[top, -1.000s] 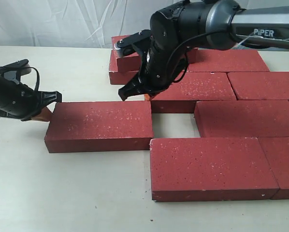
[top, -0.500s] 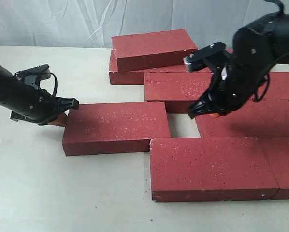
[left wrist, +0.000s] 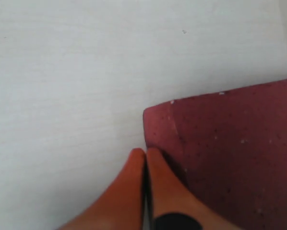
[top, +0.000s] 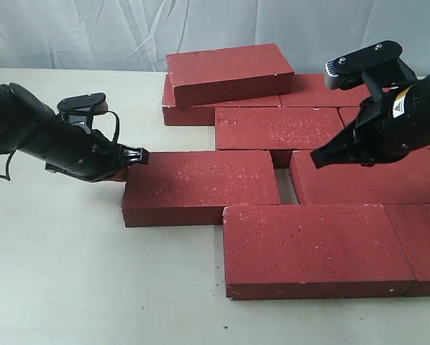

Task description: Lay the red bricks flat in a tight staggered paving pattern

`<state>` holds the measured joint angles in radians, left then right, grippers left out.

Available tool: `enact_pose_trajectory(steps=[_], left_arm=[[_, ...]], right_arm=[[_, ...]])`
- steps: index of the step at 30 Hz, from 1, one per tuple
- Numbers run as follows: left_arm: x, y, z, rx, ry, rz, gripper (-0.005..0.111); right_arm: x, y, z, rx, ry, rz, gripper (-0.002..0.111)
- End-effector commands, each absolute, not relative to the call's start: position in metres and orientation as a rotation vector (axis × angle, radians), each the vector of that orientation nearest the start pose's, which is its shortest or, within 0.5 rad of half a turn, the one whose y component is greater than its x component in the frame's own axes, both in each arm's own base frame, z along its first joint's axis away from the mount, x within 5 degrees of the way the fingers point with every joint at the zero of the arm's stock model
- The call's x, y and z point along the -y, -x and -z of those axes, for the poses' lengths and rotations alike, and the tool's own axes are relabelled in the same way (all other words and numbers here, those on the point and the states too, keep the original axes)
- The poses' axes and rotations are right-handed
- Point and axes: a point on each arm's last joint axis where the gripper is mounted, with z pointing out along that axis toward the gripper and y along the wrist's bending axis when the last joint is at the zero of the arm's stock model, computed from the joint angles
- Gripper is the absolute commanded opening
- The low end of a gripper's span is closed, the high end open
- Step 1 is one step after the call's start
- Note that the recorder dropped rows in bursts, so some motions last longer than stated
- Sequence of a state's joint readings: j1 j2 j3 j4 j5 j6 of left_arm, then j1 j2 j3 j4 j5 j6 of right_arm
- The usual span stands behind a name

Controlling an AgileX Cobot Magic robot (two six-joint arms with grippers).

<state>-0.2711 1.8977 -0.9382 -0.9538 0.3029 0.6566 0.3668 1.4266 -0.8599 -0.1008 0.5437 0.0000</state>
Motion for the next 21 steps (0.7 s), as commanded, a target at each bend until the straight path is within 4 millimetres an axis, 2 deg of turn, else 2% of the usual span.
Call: enact_pose_trajectory(steps=[1,21], left_arm=[[0.119,-0.333,-0.125,-2.64,-0.058,0.504,0.0],[0.147,-0.33,-0.122,-2.591,-0.123,0.459,0.0]], right_arm=[[-0.095,-0.261,-0.236,-2.509,0.533,-0.064,-0.001],[-0.096,-0.261,-0.236,-2.509,0.51,-0.089,-0.001]])
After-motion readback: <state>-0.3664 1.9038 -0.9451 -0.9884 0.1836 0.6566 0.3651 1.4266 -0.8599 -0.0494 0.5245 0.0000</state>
